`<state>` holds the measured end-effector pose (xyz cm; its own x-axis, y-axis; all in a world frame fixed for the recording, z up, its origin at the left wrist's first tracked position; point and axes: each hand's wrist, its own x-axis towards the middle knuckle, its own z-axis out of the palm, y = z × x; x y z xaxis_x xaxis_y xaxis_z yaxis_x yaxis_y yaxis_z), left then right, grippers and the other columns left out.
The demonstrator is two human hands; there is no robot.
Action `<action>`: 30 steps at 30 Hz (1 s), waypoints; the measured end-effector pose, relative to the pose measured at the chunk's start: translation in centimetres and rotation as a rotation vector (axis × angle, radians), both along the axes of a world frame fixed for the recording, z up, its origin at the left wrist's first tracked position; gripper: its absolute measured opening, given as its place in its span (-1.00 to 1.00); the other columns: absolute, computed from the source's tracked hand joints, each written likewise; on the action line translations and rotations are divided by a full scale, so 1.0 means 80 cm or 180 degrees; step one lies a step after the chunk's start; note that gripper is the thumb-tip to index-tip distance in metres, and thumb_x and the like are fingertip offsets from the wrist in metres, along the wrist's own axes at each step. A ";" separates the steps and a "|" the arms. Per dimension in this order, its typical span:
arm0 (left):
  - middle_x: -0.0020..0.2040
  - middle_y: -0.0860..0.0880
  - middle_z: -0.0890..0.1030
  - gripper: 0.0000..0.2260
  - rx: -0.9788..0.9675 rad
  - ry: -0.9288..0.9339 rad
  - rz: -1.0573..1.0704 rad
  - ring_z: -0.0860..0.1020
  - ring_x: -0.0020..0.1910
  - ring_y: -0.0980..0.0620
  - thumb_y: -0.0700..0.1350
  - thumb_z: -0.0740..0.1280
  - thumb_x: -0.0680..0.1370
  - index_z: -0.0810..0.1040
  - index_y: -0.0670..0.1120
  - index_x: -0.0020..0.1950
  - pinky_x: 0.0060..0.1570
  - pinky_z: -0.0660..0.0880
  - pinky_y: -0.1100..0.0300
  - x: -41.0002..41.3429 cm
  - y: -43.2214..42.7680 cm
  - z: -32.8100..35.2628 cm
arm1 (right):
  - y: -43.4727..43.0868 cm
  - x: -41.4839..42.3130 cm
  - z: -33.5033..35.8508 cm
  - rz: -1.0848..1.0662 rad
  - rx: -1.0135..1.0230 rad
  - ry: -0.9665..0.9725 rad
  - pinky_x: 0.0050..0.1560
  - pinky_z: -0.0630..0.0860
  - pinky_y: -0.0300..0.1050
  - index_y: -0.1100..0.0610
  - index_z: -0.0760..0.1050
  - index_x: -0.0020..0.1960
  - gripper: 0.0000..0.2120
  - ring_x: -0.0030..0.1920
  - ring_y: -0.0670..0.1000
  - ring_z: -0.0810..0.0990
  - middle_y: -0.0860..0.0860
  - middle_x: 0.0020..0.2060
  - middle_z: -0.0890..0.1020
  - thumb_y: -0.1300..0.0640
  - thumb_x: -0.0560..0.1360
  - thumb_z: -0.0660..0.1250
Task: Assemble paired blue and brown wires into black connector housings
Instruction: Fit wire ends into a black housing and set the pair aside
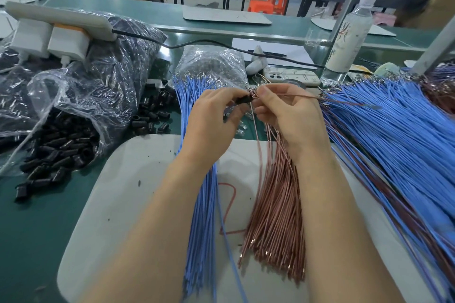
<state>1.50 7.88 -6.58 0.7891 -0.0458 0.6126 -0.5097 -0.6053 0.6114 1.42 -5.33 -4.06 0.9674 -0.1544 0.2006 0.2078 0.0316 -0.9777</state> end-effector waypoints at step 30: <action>-0.19 0.06 0.68 -0.94 -0.2724 0.0559 -0.0889 0.63 -0.18 0.12 -0.19 0.38 0.50 0.61 -0.04 -0.09 -0.14 0.54 0.26 -0.004 0.008 0.029 | 0.023 -0.014 0.009 0.0897 -0.1040 -0.0342 -0.24 0.51 -0.33 0.13 0.52 0.04 -0.87 -0.33 -0.16 0.61 0.01 -0.30 0.64 0.10 0.57 0.28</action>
